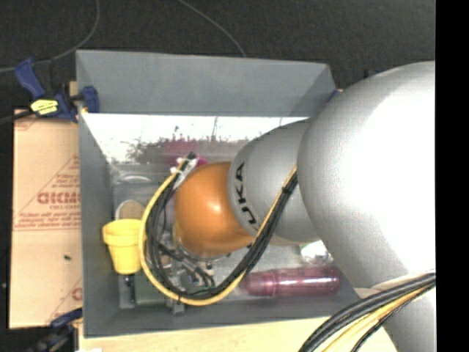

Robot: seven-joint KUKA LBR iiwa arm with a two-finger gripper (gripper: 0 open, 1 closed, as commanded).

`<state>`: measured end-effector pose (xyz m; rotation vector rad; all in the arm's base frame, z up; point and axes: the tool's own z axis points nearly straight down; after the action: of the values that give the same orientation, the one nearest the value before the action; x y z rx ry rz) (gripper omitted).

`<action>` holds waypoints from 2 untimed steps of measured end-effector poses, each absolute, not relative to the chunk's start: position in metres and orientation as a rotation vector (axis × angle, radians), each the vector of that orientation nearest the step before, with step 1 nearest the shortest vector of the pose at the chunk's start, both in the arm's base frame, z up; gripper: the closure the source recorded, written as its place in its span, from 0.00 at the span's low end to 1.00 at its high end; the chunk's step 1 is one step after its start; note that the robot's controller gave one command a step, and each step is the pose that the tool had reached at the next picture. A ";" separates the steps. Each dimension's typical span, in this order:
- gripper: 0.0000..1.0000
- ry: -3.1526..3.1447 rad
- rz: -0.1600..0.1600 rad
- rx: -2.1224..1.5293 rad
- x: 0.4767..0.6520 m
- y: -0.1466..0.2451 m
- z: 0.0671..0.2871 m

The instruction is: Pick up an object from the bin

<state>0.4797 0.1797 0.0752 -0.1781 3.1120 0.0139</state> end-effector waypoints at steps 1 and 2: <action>0.00 3.135 0.008 0.012 0.477 0.177 0.118; 0.00 3.113 0.013 -0.179 0.480 0.179 0.075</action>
Offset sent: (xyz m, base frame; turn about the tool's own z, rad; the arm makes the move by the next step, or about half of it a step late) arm 0.0000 0.0000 0.0000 0.0000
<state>0.4802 0.1794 0.0754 -0.1792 3.1133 0.0127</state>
